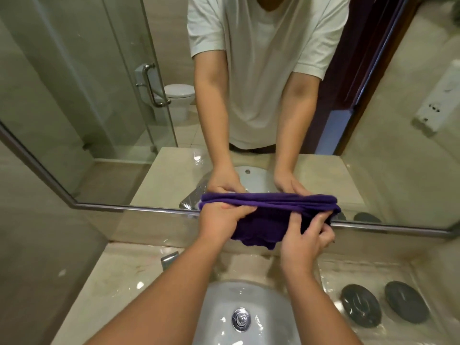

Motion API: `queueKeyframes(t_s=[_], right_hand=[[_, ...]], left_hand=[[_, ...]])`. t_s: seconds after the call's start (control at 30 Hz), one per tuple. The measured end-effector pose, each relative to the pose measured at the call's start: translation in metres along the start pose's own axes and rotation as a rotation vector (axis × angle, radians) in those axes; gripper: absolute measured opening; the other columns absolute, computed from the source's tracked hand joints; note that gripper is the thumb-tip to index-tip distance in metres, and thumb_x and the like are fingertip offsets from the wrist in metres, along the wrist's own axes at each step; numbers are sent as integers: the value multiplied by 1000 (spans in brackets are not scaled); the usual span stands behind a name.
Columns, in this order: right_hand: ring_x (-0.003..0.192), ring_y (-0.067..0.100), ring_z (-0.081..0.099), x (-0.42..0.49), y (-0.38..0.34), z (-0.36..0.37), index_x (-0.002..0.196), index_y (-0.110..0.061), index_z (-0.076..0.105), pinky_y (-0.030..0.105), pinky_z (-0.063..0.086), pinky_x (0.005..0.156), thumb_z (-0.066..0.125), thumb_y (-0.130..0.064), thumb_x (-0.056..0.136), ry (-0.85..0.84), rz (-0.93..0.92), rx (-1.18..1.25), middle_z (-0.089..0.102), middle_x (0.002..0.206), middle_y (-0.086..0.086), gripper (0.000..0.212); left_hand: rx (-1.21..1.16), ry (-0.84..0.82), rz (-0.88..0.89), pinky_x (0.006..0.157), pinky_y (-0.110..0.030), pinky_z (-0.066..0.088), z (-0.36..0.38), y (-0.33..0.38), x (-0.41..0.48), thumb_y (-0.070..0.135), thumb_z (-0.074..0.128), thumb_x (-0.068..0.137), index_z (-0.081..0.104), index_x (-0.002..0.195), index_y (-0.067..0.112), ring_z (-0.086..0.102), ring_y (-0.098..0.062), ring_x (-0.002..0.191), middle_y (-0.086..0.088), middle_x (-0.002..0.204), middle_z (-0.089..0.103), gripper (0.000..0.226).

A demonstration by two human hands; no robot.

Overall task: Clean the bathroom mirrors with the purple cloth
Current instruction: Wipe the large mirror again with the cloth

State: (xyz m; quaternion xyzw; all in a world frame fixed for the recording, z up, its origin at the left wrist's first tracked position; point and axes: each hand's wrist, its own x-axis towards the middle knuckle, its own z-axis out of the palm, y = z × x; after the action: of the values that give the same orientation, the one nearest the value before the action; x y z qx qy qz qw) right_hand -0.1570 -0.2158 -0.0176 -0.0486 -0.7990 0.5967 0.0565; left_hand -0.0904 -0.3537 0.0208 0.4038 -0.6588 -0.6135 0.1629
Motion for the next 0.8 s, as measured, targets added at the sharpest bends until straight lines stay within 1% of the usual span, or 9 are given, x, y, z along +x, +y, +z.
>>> queueKeyframes(t_s=[0.1, 0.2, 0.27, 0.37, 0.5, 0.57, 0.67, 0.73, 0.8], right_hand=[[129, 39, 34, 9, -18, -3, 160, -26, 15, 39, 27, 111, 52, -48, 98, 79, 58, -14, 25, 148, 17, 76], [139, 33, 27, 27, -63, -8, 161, -22, 4, 25, 22, 109, 45, -43, 101, 166, 108, 146, 9, 159, 16, 75], [147, 32, 16, 42, -106, -14, 160, -19, 1, 34, 18, 120, 43, -34, 102, 215, 96, 276, -3, 162, 18, 73], [151, 37, 2, 65, -170, -30, 160, -12, 4, 41, 8, 122, 44, -31, 102, 340, -71, 315, -7, 162, 25, 73], [152, 38, 4, 81, -217, -37, 160, -11, 16, 40, 7, 115, 42, -35, 102, 526, -239, 292, 3, 165, 22, 68], [150, 42, 13, 78, -212, -33, 156, -4, 26, 40, 12, 115, 45, -33, 101, 594, -325, 253, 13, 163, 26, 65], [147, 48, 21, 71, -173, -14, 152, 1, 34, 47, 16, 118, 41, -37, 99, 607, -379, 186, 20, 159, 33, 66], [148, 49, 17, 53, -132, 5, 153, 2, 30, 48, 12, 121, 35, -41, 98, 522, -281, 189, 15, 159, 36, 71], [149, 48, 9, 25, -90, 24, 154, 4, 22, 46, 7, 123, 33, -42, 98, 375, -135, 218, 6, 160, 36, 73]], left_hand=[[85, 2, 127, 64, -31, 55, 3, 22, -4, 57, 86, 58, 76, 59, 29, 69, -10, 63, 7, 62, 73, 29], [134, 0, 246, 72, -38, 60, 10, 71, -19, 73, 77, 51, 75, 61, 34, 71, -10, 64, 10, 61, 72, 40], [74, -14, 299, 75, -45, 61, 15, 109, -31, 65, 81, 54, 75, 58, 26, 73, -22, 68, 3, 61, 73, 40], [-53, -26, 387, 70, -48, 63, 17, 167, -45, 39, 88, 70, 71, 57, 10, 74, -31, 69, -8, 63, 73, 35], [-89, -117, 439, 43, -16, 51, 15, 218, -57, 34, 83, 79, 73, 73, 6, 73, -14, 58, -6, 68, 75, 30], [-117, -128, 440, 46, -18, 52, 16, 212, -55, 32, 83, 80, 73, 72, 6, 73, -15, 60, -6, 69, 75, 29], [-141, -95, 379, 65, -43, 63, 15, 172, -40, 28, 85, 78, 72, 63, 6, 75, -27, 69, -8, 66, 73, 30], [-73, -73, 297, 73, -53, 62, 7, 129, -26, 31, 86, 75, 72, 65, -1, 73, -26, 66, -8, 64, 72, 36], [27, -59, 214, 79, -51, 61, -7, 85, -14, 37, 87, 72, 74, 64, 5, 73, -20, 66, -5, 65, 74, 36]])
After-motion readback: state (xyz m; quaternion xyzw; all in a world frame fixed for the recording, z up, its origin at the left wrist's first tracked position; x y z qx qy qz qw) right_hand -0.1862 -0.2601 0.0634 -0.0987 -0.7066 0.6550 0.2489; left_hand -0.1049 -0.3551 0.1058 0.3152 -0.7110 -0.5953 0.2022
